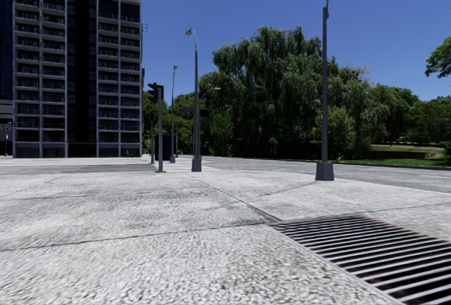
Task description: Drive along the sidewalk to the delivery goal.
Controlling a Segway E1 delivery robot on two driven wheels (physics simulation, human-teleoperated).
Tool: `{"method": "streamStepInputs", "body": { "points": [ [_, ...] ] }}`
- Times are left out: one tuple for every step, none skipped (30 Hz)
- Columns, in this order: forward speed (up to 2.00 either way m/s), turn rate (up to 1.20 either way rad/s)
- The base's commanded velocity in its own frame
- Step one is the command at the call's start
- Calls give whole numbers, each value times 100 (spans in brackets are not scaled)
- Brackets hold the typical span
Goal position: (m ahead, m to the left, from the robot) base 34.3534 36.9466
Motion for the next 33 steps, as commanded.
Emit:
{"method": "streamStepInputs", "body": {
  "points": [
    [200,0],
    [200,0],
    [200,0],
    [200,0],
    [200,0],
    [200,0],
    [200,0],
    [200,0],
    [200,0],
    [200,0],
    [200,0],
    [200,0],
    [200,0],
    [200,0],
    [200,0],
    [200,0],
    [200,0],
    [200,0],
    [200,0],
    [200,0],
    [200,0],
    [200,0],
    [200,0],
    [200,0],
    [200,0],
    [200,0],
    [200,0],
    [200,0],
    [200,0],
    [200,0],
    [200,0],
    [200,0],
    [200,0]
  ]
}}
